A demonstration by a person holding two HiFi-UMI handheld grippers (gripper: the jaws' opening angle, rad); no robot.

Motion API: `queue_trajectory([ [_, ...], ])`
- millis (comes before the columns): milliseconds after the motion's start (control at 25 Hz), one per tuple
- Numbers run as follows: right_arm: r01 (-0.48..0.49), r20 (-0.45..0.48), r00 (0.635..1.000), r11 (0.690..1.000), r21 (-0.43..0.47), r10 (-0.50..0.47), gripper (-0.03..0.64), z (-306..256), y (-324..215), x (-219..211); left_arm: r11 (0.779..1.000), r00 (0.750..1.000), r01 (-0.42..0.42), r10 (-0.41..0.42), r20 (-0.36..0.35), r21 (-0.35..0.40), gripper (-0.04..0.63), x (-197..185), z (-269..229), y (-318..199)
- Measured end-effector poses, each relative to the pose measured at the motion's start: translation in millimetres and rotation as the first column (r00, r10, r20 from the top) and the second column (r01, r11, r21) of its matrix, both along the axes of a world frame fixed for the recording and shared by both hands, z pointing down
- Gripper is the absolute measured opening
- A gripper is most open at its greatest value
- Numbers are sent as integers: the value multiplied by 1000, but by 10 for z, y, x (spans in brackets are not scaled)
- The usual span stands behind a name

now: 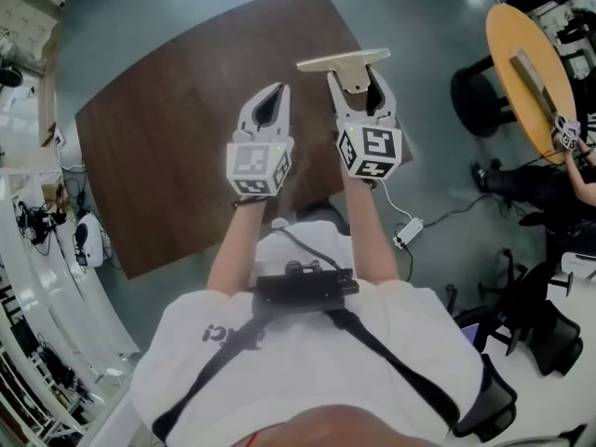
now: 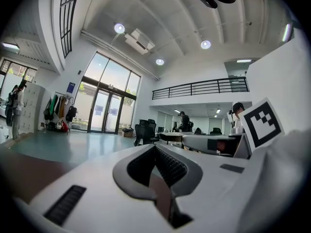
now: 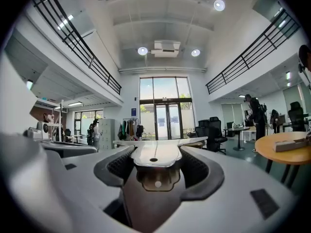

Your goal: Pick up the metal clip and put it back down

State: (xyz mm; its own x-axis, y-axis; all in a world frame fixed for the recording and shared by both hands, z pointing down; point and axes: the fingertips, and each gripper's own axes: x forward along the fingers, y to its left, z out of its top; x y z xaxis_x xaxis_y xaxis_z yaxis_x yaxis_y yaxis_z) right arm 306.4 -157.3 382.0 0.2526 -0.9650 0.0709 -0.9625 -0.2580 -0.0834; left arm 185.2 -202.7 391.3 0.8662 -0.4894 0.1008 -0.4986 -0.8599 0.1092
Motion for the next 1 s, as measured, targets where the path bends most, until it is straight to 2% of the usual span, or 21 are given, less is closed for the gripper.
queue_trajectory([
  [280,42,32,999,996,-72,-40,301,335,-326,234,999,1000,-22,23,20,-47,14,294,228,-236],
  [640,56,85,996,984,-167,-42,301,886,-814,521,991,999,-13,18,33,-135,14,535,597,-678],
  [840,72,93,994,970,-233,-51,301,1278,-1088,710,984,999,1,7,46,-179,14,692,868,-930],
  [1000,94,121,991,946,-309,-59,301,1759,-1342,796,976,997,9,8,76,-219,14,755,1232,-1176],
])
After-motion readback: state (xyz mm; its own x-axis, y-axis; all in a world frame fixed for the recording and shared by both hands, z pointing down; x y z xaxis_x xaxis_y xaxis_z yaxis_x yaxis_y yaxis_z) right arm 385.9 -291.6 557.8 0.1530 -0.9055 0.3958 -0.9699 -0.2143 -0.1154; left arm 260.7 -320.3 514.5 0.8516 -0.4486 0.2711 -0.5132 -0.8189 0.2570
